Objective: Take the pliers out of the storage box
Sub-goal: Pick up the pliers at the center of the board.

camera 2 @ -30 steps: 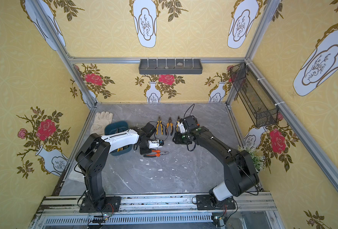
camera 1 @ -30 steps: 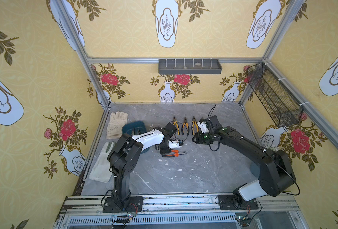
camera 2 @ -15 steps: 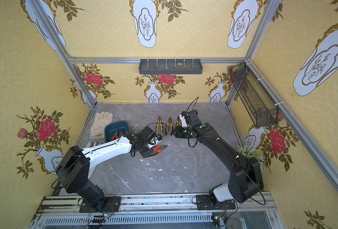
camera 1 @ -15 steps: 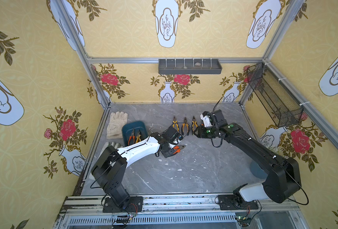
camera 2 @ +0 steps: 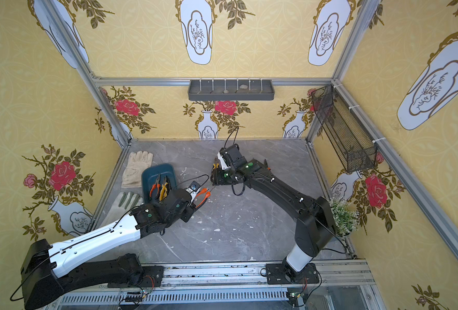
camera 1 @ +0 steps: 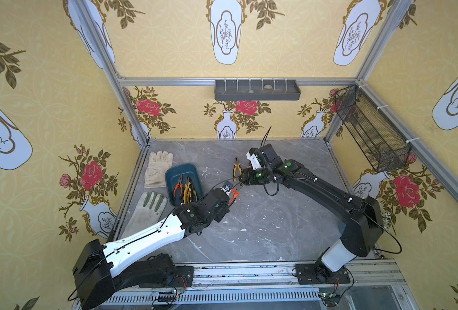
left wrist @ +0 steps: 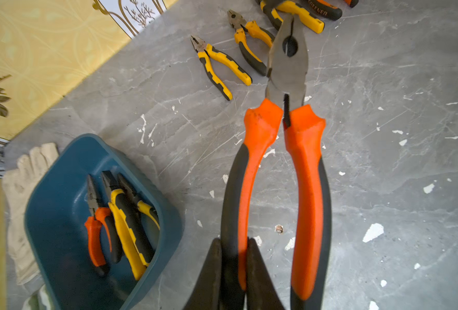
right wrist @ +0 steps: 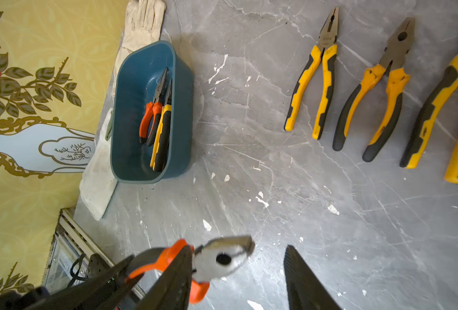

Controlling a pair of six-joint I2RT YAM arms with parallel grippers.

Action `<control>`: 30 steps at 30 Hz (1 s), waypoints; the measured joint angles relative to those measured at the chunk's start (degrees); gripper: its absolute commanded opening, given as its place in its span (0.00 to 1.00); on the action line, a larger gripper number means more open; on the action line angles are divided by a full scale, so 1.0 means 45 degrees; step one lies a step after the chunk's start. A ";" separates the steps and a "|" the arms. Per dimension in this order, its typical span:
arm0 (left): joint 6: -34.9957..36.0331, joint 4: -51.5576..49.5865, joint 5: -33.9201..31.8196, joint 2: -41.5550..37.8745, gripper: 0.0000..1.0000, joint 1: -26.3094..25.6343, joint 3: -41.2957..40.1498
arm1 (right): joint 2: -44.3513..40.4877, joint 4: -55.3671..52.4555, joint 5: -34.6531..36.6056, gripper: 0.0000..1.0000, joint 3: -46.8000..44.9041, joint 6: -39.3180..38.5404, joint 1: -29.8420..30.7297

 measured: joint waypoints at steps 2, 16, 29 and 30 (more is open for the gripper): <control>-0.0146 0.0015 -0.1399 0.0073 0.00 -0.0563 0.0005 | 0.0457 -0.0340 0.0034 0.60 0.0792 0.0316 0.0019; -0.1350 0.0690 -0.8213 0.1831 0.00 -0.2021 0.0228 | 0.0826 -0.0544 -0.0418 0.60 0.1744 0.2822 0.0136; -0.0019 0.2623 -0.7038 -0.0219 0.00 -0.2025 -0.1399 | 0.1778 -0.0515 0.0097 0.68 0.3755 0.3298 0.1375; 0.0039 0.2691 -0.7038 -0.0296 0.00 -0.2025 -0.1418 | 0.1904 -0.0593 0.0253 0.68 0.3900 0.3468 0.1462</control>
